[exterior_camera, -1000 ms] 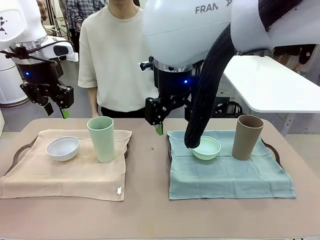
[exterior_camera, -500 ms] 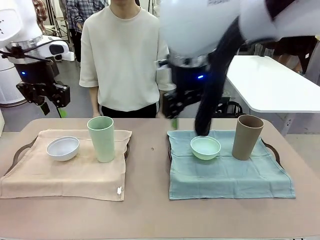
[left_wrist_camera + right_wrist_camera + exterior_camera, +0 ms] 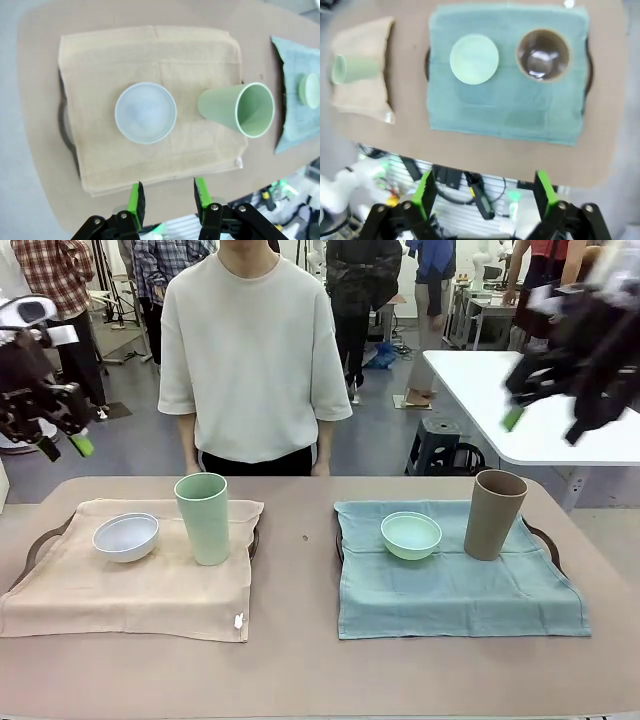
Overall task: Set up a tray with a mat and arrange the tableware.
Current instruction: Place the Picnic Bowl and Reusable plastic cup back onto the Handle tray in front of the human's position.
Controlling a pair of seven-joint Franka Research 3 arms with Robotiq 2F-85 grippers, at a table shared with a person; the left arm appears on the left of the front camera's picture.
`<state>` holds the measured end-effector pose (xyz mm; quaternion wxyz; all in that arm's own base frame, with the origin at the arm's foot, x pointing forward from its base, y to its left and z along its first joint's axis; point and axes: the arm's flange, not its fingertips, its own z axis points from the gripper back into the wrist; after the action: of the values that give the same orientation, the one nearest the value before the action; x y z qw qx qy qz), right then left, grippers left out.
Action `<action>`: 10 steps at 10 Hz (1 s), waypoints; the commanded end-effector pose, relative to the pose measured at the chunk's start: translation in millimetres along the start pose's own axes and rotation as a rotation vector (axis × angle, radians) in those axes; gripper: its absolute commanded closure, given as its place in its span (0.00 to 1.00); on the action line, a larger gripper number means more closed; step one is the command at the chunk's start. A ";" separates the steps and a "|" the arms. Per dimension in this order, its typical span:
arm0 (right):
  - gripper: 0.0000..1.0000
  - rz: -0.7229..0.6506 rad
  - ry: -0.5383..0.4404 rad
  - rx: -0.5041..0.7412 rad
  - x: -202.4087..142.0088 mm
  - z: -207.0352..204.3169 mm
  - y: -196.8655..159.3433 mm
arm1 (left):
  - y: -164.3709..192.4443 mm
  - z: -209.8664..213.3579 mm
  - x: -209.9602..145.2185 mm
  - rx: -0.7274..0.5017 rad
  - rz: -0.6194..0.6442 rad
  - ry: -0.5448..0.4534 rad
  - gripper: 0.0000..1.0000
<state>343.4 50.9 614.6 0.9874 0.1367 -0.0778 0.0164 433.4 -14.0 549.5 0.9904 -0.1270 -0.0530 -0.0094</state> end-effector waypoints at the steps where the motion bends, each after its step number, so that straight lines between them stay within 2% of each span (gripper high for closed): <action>1: 0.00 0.002 -0.108 0.136 -44.0 8.0 -55.6 | 36.3 21.7 -0.7 -0.126 0.039 0.043 0.46; 3: 0.00 -0.052 -0.145 0.211 -73.4 19.2 -110.2 | 84.7 49.3 -17.4 -0.216 0.053 0.068 0.46; 4: 0.00 -0.082 -0.162 0.228 -81.5 19.5 -126.2 | 99.4 58.3 -22.3 -0.208 0.066 0.058 0.46; 5: 0.00 -0.159 -0.096 0.164 -80.4 11.1 -126.1 | 96.8 56.8 -29.0 -0.113 0.079 0.055 0.46; 6: 0.00 -0.078 -0.162 0.188 -78.6 29.7 -120.4 | 94.3 48.6 -23.8 -0.183 0.070 0.061 0.46; 8: 0.00 -0.078 -0.162 0.188 -78.6 29.7 -120.4 | 107.8 57.9 -30.1 -0.171 0.090 0.057 0.46; 9: 0.00 -0.111 -0.153 0.178 -84.0 25.5 -130.4 | 98.5 53.3 -28.1 -0.180 0.066 0.062 0.46; 10: 0.00 -0.139 -0.109 0.286 -71.4 30.3 -141.8 | 102.1 53.7 -28.9 -0.257 0.091 0.075 0.00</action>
<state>265.8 -81.3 594.2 0.9602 0.2374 -0.1404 -0.0430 403.6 95.9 572.6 0.9745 -0.2228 -0.0125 0.0224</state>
